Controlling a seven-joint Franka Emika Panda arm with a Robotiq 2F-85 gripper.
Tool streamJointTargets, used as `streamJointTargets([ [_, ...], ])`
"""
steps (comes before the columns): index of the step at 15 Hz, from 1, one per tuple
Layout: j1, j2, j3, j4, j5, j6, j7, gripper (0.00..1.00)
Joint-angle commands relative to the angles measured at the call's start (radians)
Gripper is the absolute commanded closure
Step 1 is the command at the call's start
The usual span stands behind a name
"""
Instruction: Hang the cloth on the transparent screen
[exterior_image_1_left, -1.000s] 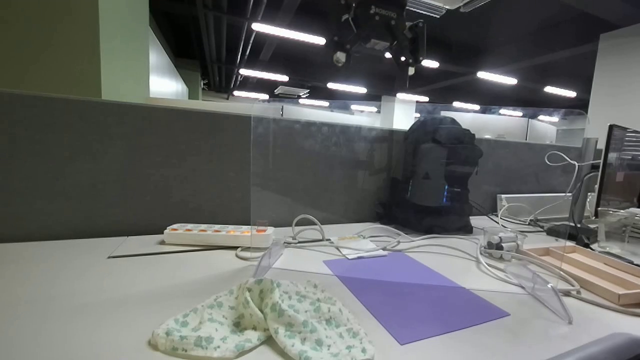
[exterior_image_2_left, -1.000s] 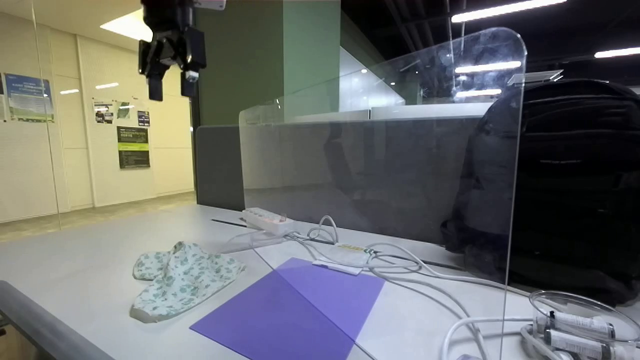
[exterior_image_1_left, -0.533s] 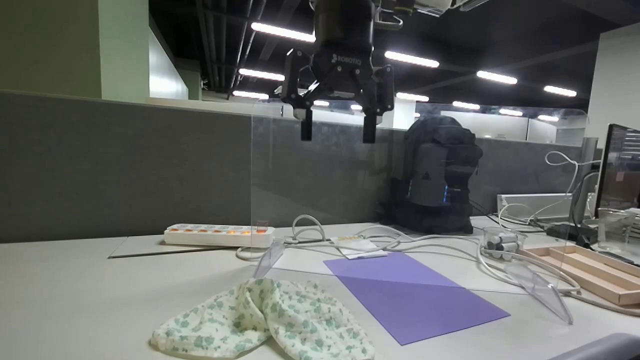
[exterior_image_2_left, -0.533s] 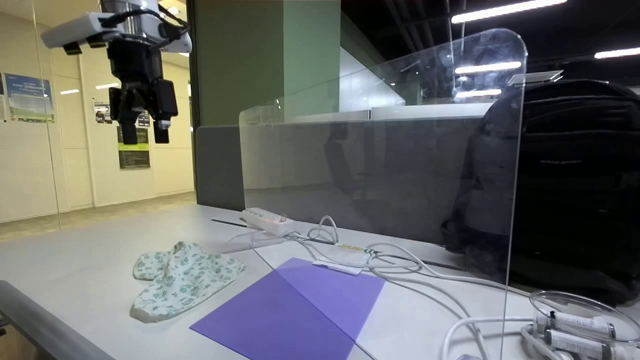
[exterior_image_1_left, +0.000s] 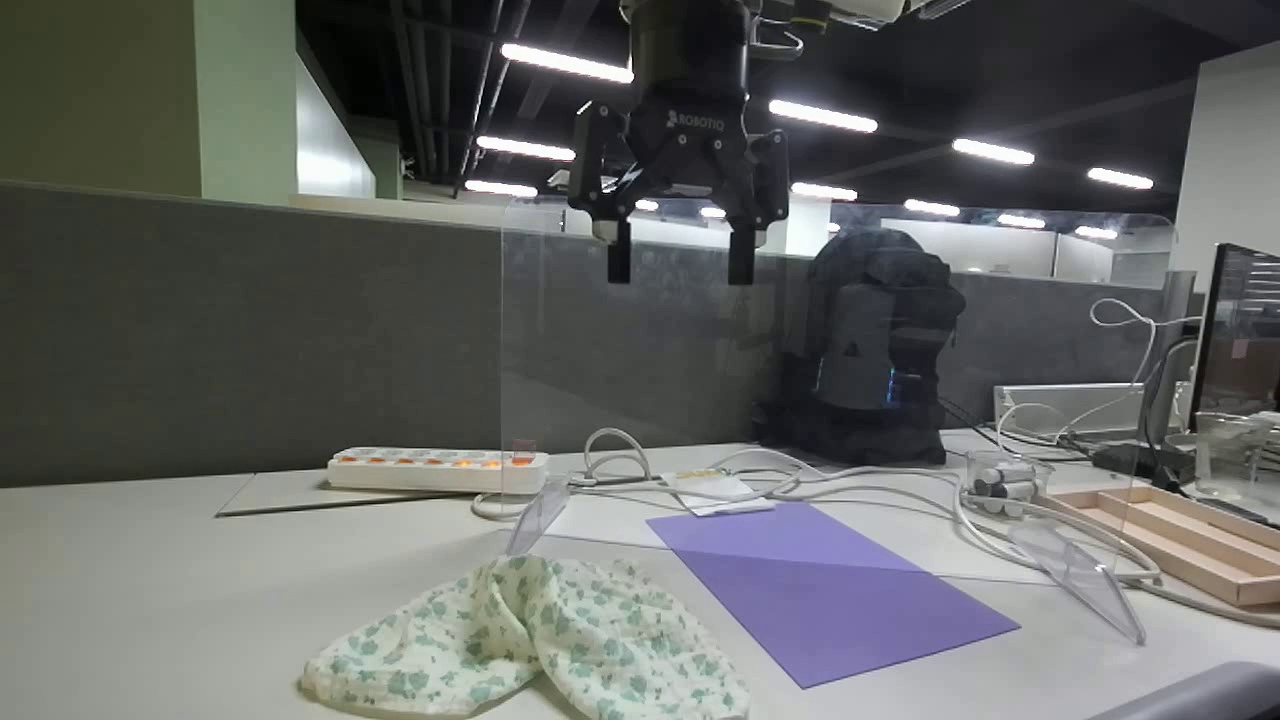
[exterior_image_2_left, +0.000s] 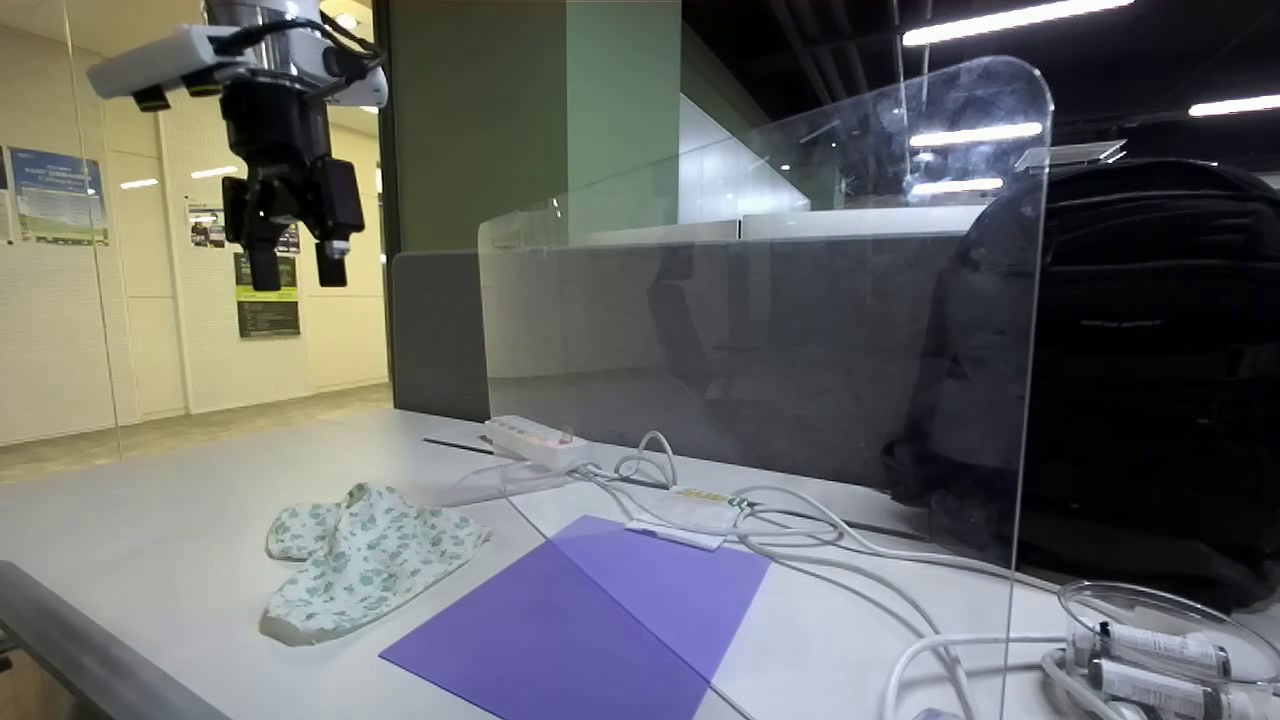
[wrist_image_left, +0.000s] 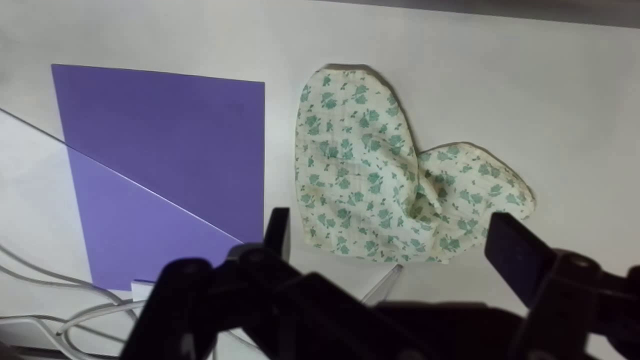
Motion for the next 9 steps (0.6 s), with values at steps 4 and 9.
streamJointTargets([
  [4,0.009,0.138,0.017,0.002,-0.149,0.114,-0.021,0.0],
  [9,0.013,0.34,0.007,0.041,-0.203,0.215,-0.016,0.0],
])
